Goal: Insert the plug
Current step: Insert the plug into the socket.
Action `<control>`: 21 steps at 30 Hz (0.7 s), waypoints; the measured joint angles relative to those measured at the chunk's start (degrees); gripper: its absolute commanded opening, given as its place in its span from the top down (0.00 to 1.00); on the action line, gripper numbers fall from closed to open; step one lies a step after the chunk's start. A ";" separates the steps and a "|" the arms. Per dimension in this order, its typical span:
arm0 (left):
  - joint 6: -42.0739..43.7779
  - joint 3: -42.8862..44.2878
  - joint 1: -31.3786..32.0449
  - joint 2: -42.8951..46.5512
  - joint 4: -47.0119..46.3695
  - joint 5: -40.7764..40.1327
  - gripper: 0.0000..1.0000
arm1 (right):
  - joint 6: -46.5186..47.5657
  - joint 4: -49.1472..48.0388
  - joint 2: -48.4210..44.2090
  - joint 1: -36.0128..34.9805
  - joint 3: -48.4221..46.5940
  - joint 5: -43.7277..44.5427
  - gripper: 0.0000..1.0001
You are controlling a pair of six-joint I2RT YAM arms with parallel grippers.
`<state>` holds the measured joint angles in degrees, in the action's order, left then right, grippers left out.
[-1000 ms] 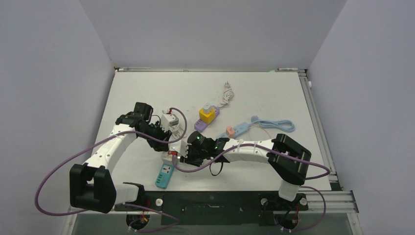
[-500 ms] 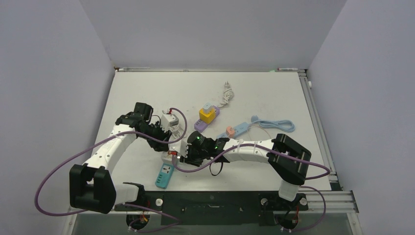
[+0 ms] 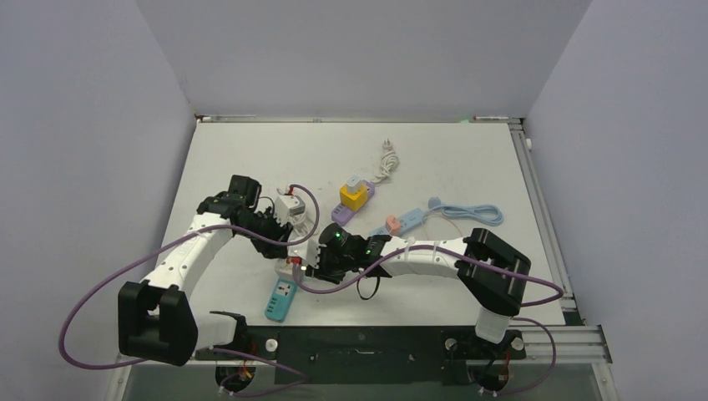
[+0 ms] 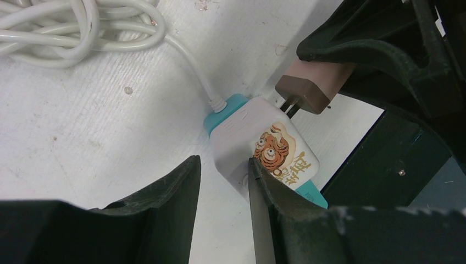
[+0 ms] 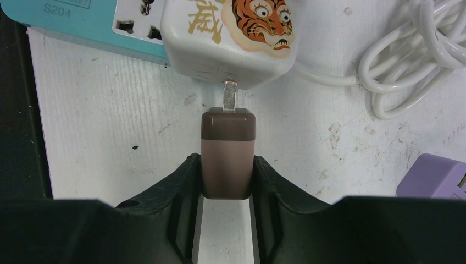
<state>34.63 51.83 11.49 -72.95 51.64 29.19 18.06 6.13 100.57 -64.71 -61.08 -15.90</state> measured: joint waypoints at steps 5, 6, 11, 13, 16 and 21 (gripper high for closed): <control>-0.02 -0.09 0.00 0.09 -0.04 0.02 0.68 | -0.57 0.72 0.17 0.00 -0.61 0.00 0.95; -0.04 -0.09 0.04 0.09 -0.04 0.02 0.68 | -0.68 0.87 0.20 0.00 -0.72 -0.02 0.95; -0.31 -0.09 0.22 0.13 0.07 0.11 0.74 | -1.25 1.92 0.50 -0.02 -1.55 -0.04 0.95; -0.48 -0.11 0.42 0.15 0.20 0.24 0.75 | -1.97 2.21 0.66 -0.04 -1.86 -0.07 0.95; -0.59 -0.13 0.50 0.20 0.24 0.28 0.78 | -3.13 2.16 1.11 -0.20 -2.27 0.00 0.95; -0.94 -0.37 0.79 0.52 -0.31 0.20 0.80 | -5.88 2.08 1.31 -1.51 -2.38 2.64 0.95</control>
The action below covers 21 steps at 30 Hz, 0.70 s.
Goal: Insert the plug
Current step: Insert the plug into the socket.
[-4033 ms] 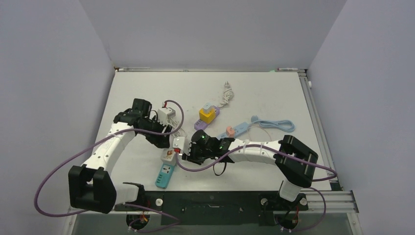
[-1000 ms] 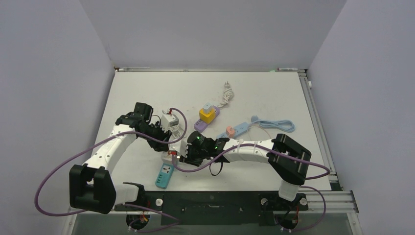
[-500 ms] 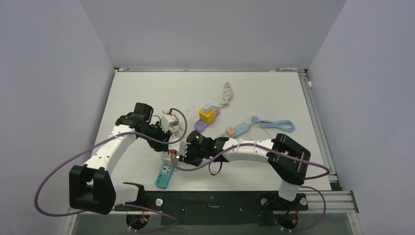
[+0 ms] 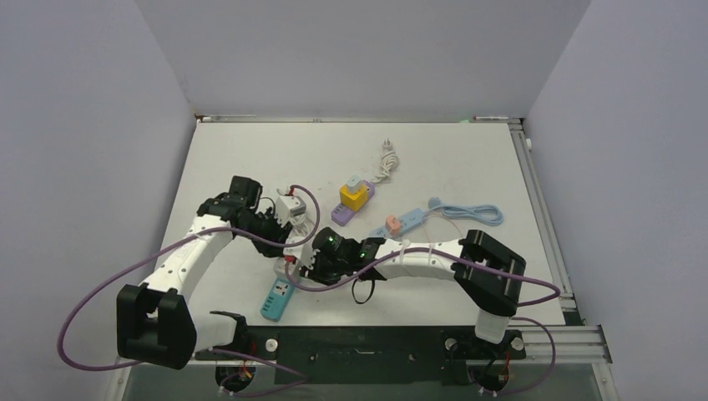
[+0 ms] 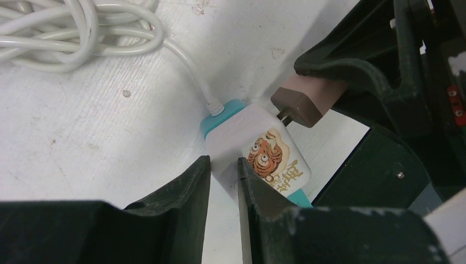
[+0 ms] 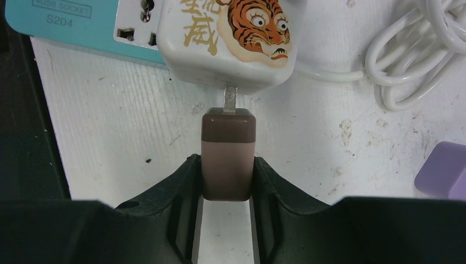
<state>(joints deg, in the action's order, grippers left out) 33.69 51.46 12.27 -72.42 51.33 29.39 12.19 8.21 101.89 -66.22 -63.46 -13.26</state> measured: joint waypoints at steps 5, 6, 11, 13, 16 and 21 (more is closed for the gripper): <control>0.02 -1.42 0.33 1.49 -2.01 -0.39 0.84 | -3.23 -1.27 0.24 -3.08 0.00 5.01 0.95; 0.02 -1.70 0.48 1.81 -2.49 -0.52 0.85 | -3.87 -1.55 0.35 -3.58 0.00 5.70 0.95; 0.15 -2.75 1.18 2.62 -5.25 -1.42 0.75 | -6.10 -3.96 1.42 -5.33 0.00 8.61 0.95; 0.15 -3.43 1.42 1.62 -5.44 -3.80 0.59 | -6.88 -5.62 2.19 -6.14 -0.50 9.60 0.95; 0.31 -3.61 1.05 0.50 -4.24 -7.41 0.43 | -8.11 -6.80 3.50 -7.87 -1.27 11.98 0.95; 0.46 -0.07 -2.14 0.74 -0.92 -11.54 0.07 | -9.88 -7.30 3.67 -9.16 -1.27 14.67 0.95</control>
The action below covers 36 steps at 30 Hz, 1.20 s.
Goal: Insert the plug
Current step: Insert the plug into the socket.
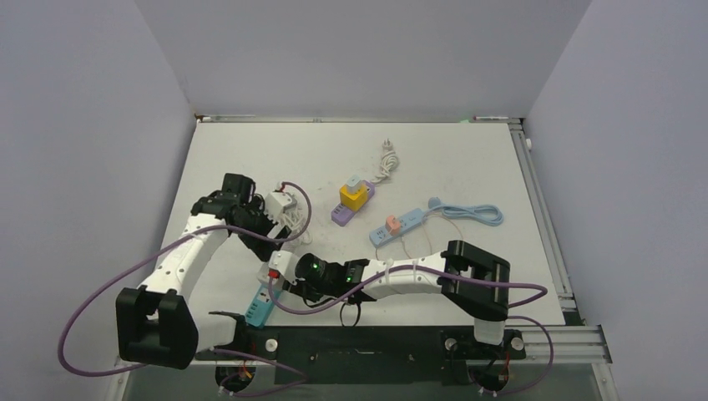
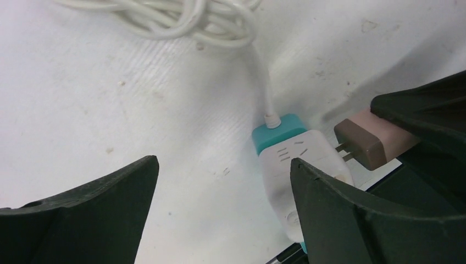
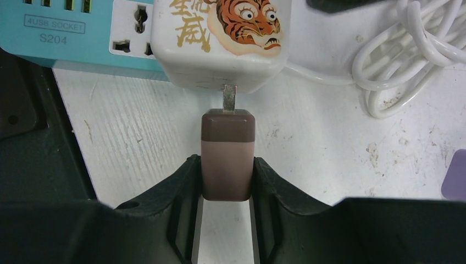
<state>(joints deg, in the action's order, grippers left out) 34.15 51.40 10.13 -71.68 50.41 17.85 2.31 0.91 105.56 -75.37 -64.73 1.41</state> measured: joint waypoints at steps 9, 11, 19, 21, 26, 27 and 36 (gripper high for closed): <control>2.71 7.02 -8.00 3.45 3.23 -5.88 0.18 | -0.22 0.00 0.00 -0.04 0.00 1.25 0.95; 4.13 5.64 -9.18 4.17 3.91 -7.06 0.24 | -0.20 0.02 0.00 -0.04 0.00 1.27 0.95; 5.49 -5.60 -8.59 3.13 6.60 -6.78 0.39 | 0.00 0.02 0.00 -0.04 0.00 1.29 0.95; 5.42 -5.60 -8.02 3.08 6.62 -6.43 0.40 | 0.00 0.02 0.00 -0.04 0.00 1.29 0.95; 5.03 -5.92 -6.43 2.91 5.42 -6.29 0.43 | 0.00 0.09 0.00 -0.04 0.00 1.29 0.95; 4.85 -6.21 -6.08 2.80 4.66 -6.38 0.43 | 0.02 0.20 0.00 -0.04 0.00 1.29 0.95; 3.69 -9.27 -3.98 2.32 -0.81 -7.69 0.45 | 0.13 1.42 0.20 -0.07 -0.20 1.22 0.95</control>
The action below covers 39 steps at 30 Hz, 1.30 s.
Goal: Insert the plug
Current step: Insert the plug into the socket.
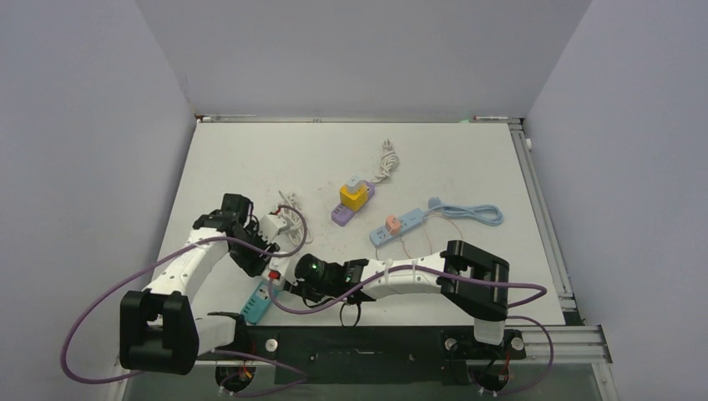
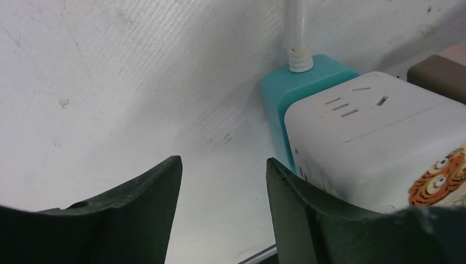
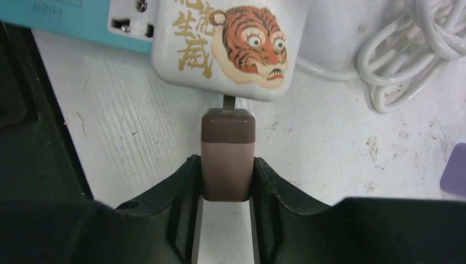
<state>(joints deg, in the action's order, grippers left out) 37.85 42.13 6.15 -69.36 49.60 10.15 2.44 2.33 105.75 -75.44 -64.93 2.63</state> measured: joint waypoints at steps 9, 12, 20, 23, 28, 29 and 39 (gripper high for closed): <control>-1.22 -2.34 2.32 -0.31 -3.87 -1.03 0.46 | 0.09 0.57 0.33 -0.11 -0.33 -0.94 0.95; -1.64 -3.37 2.32 -0.63 -5.66 -1.90 0.46 | -0.17 -0.13 0.55 -0.28 -0.31 -0.90 0.95; -3.17 -5.79 0.94 -2.03 -9.79 -5.03 0.46 | -1.46 -3.02 1.92 -0.70 -0.31 0.44 0.95; -4.04 -6.23 -1.31 -3.02 -10.32 -5.25 0.45 | -1.68 -3.80 2.58 -0.74 -0.72 1.36 0.95; -5.09 -6.32 -4.11 -3.41 -10.71 -5.14 0.45 | -2.56 -5.33 3.58 -0.74 -1.40 3.26 0.95; -5.31 -6.32 -4.15 -3.41 -10.80 -4.98 0.45 | -2.73 -5.35 3.61 -0.74 -1.40 3.52 0.95; -8.04 -6.08 -3.10 -4.98 -13.99 -4.37 0.46 | -3.39 -5.64 3.78 -0.70 -1.40 4.17 0.95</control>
<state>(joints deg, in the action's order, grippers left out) 29.80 36.05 3.05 -74.35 35.62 5.78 -0.95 -3.31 109.54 -76.14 -66.32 6.81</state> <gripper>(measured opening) 0.538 0.309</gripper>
